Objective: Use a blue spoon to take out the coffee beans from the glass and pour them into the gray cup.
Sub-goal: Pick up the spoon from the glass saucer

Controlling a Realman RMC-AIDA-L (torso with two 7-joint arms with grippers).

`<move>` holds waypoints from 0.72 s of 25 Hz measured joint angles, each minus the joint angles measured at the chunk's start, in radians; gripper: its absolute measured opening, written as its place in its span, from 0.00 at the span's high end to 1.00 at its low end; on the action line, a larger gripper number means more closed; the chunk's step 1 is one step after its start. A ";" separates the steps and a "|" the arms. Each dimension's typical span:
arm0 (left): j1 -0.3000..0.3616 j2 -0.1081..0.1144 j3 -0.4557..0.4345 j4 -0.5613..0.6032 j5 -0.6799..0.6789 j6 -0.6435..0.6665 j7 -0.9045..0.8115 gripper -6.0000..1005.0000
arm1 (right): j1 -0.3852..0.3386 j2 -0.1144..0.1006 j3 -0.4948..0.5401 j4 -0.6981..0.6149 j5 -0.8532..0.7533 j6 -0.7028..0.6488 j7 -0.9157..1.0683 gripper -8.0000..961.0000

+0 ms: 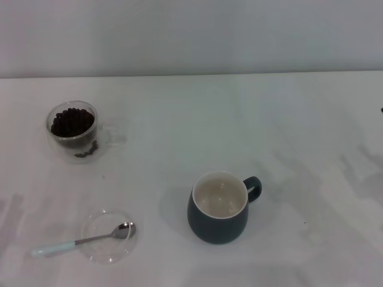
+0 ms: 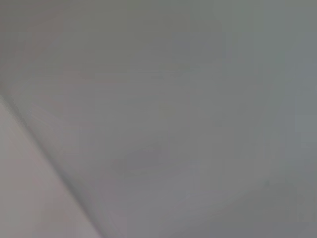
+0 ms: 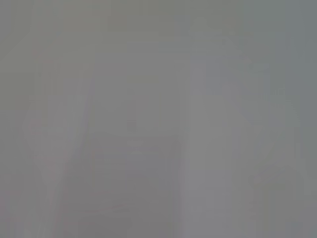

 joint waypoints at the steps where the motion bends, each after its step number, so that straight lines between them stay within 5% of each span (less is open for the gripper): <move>1: 0.010 0.002 0.010 0.000 0.009 0.000 -0.039 0.36 | -0.002 0.002 0.008 0.000 0.002 0.002 0.000 0.47; 8: 0.048 0.009 0.132 0.007 0.015 -0.005 -0.167 0.36 | -0.005 0.014 0.028 0.001 0.007 0.050 0.003 0.47; 18: 0.086 -0.002 0.130 -0.033 -0.004 -0.013 -0.184 0.36 | 0.019 0.003 0.039 -0.026 0.008 0.116 0.000 0.47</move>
